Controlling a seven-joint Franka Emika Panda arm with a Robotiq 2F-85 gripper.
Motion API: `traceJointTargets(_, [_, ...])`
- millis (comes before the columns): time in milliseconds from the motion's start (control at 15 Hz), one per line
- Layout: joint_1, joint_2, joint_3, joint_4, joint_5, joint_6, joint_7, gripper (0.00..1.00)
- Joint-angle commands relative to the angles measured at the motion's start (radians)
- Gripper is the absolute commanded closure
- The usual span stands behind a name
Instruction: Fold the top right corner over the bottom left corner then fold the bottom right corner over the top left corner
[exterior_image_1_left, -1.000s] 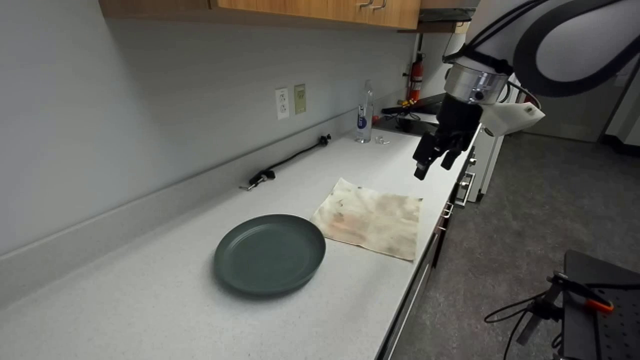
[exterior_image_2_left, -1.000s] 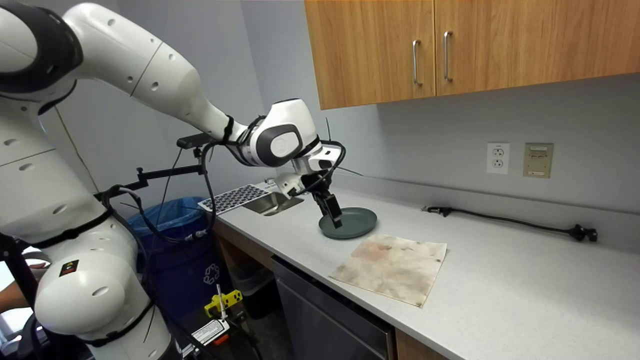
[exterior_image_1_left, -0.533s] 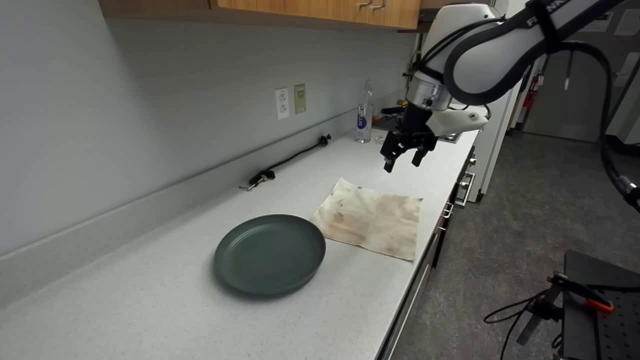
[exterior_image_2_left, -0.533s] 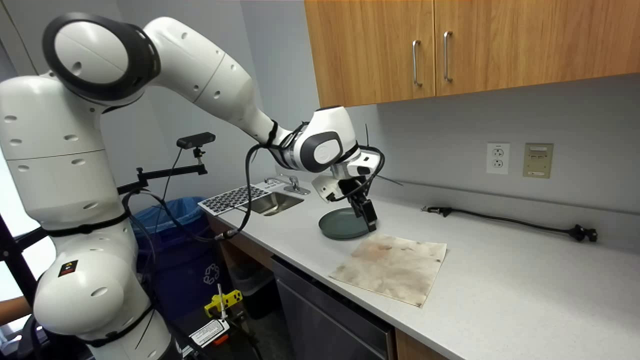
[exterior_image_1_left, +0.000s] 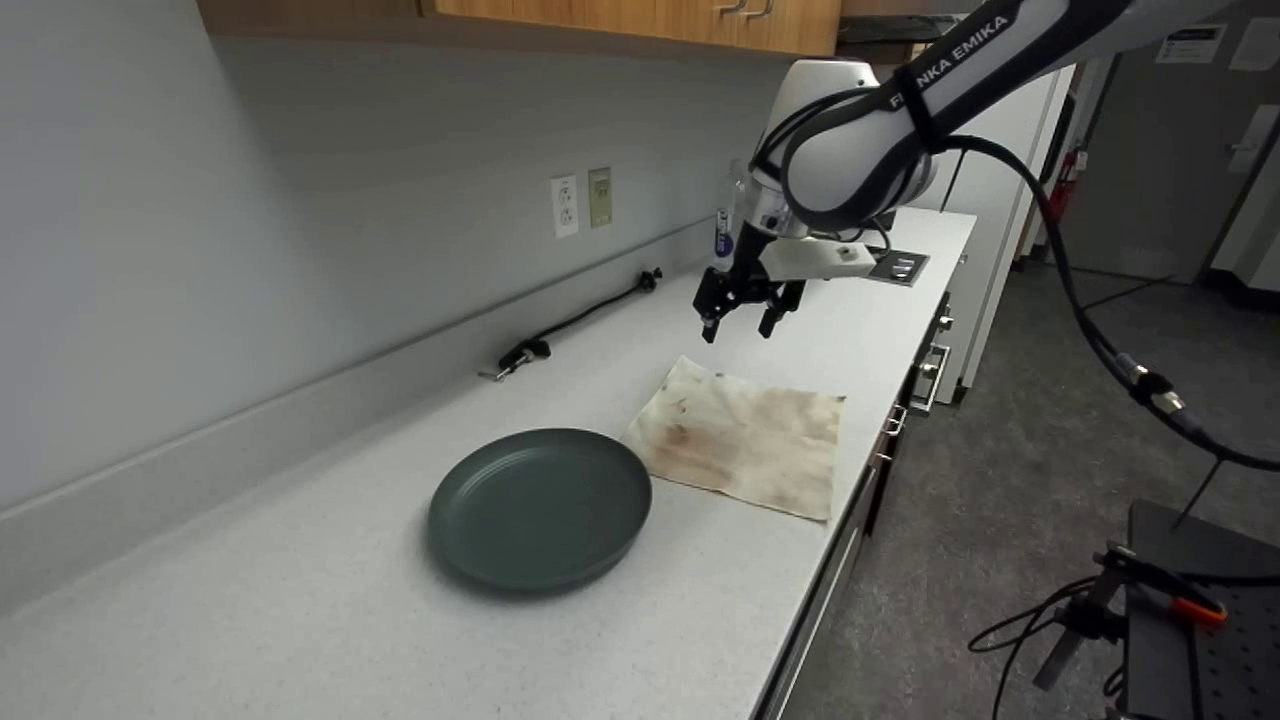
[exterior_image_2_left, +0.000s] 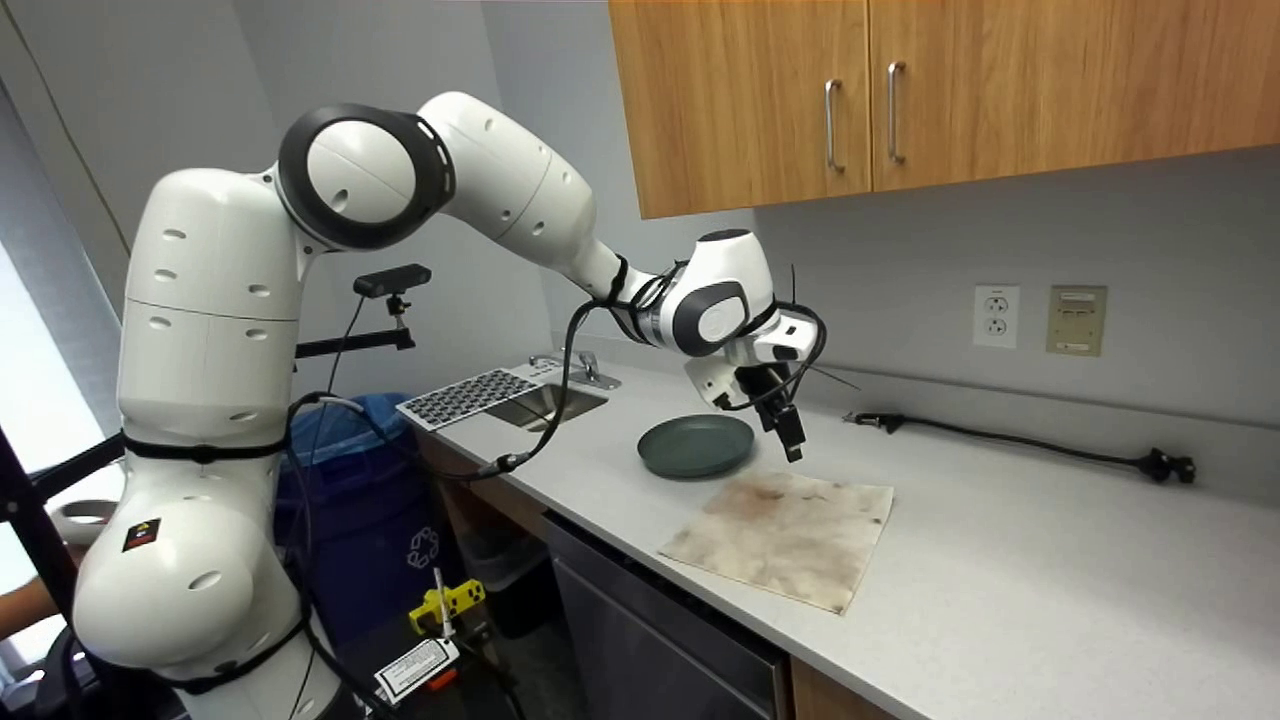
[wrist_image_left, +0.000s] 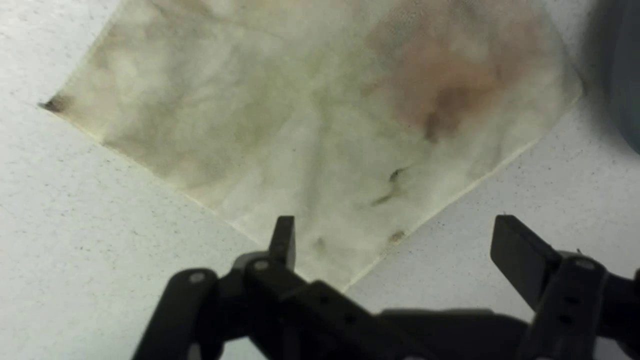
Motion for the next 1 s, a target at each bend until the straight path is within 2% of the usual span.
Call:
traceJointTargets(0, [0.029, 0.01, -0.029, 0.014, 0.025, -0.002, -0.015, 0.0])
traceJointTargets(333, [0.028, 0.041, -0.037, 0.04, 0.035, 0.015, 0.003, 0.0])
traceJointTargets(933, [0.033, 0.265, -0.105, 0.281, 0.133, 0.042, 0.175, 0.0])
